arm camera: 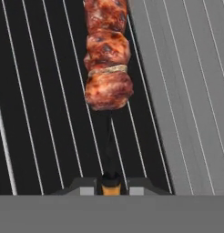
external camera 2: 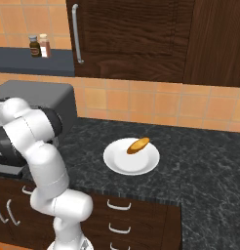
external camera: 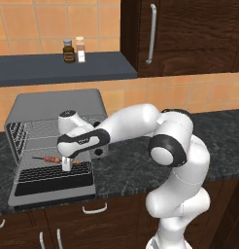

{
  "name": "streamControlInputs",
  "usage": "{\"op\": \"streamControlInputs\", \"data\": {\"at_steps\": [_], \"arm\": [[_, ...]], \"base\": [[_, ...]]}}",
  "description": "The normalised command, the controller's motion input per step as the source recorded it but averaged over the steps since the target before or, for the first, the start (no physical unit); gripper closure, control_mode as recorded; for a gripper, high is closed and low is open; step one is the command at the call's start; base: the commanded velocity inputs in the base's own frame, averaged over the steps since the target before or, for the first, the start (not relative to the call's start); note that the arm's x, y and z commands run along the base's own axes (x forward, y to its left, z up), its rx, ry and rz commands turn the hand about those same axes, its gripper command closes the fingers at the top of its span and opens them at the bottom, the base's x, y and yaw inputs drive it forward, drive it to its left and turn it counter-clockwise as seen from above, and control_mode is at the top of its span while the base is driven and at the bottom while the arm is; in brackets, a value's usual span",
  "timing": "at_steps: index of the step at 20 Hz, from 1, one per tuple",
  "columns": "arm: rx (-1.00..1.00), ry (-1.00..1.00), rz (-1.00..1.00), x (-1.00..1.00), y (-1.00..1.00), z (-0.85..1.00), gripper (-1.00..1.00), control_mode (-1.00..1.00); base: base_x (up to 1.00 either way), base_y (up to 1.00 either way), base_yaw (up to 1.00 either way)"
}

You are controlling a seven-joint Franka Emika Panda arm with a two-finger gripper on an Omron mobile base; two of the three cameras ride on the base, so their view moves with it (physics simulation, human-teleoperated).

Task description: Pick up the kebab skewer and baguette bread, and place them inside the toaster oven. Close the toaster oven door and start by setting the timer.

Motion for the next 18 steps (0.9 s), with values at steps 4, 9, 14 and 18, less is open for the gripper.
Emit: {"op": "streamControlInputs", "data": {"at_steps": [4, 9, 14, 18], "arm": [[-0.03, 0.00, 0.02, 0.10, 0.00, -0.25, 1.00, -1.00], [-0.02, -0.01, 0.02, 0.04, 0.00, -0.17, 1.00, -1.00], [-0.06, -0.02, 0.02, -0.09, 0.05, -0.21, -1.00, -1.00], [-0.02, -0.05, 0.00, -0.11, 0.00, 0.00, -1.00, -1.00]], "base": [[0.00, 0.00, 0.00], [0.00, 0.00, 0.00], [0.00, 0.00, 0.00], [0.00, 0.00, 0.00]]}}
